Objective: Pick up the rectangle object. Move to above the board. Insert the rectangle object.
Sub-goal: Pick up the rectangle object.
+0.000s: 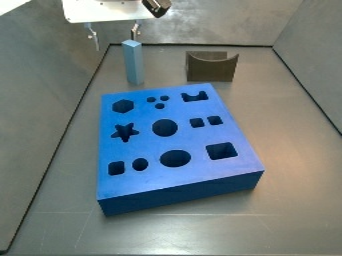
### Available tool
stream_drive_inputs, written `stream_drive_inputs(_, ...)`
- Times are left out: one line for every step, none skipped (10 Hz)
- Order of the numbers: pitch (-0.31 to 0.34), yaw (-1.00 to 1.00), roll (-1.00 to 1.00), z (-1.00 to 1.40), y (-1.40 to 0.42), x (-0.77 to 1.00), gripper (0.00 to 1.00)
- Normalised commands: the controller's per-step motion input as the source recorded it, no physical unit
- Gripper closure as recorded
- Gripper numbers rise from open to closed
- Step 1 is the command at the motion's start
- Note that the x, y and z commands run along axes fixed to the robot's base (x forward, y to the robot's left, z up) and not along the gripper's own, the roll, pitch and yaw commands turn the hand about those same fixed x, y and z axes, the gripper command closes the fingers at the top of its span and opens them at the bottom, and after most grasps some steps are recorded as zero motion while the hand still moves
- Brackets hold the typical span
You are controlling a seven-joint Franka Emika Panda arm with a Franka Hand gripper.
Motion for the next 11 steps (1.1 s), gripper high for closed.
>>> stream_drive_inputs(-0.26,0.75,-0.21,-0.2,-0.27,0.05,0.0)
stream_drive_inputs(-0.326,0.97,-0.18,-0.17,-0.06,0.0,0.0)
stream_drive_inputs(-0.266,1.0,-0.11,-0.1,-0.03,0.0,0.0)
stream_drive_inputs(-0.217,0.71,-0.03,0.0,-0.05,-0.04,0.0)
stream_drive_inputs(0.0,0.05,0.0,-0.08,0.0,0.0,0.0)
stream_drive_inputs(-0.337,0.22,0.0,-0.31,-0.27,0.0,0.0)
stream_drive_inputs(-0.257,0.12,0.02,-0.3,-0.46,0.06,0.0)
stream_drive_inputs(-0.009,0.01,0.05,-0.18,-0.37,0.17,0.0)
stream_drive_inputs(0.0,0.0,0.03,0.0,0.0,0.0,0.0)
stream_drive_inputs(0.0,0.0,0.0,0.0,0.0,0.03,0.0)
stream_drive_inputs(0.2,-0.06,0.0,0.0,-0.1,0.39,0.0)
